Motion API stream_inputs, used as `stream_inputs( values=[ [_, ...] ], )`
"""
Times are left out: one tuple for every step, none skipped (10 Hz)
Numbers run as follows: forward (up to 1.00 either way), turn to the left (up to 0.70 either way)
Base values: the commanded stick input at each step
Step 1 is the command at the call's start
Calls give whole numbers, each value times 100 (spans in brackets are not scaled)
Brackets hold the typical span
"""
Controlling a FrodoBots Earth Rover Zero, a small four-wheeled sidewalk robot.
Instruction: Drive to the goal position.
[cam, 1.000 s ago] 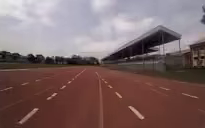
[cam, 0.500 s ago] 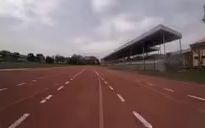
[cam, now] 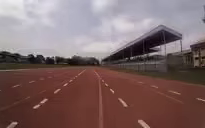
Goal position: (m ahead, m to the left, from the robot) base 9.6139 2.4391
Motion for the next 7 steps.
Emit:
stream_inputs(
  values=[
    [45,1],
    [45,1],
    [45,1],
    [45,1],
    [45,1],
    [45,1],
    [45,1]
  ],
)
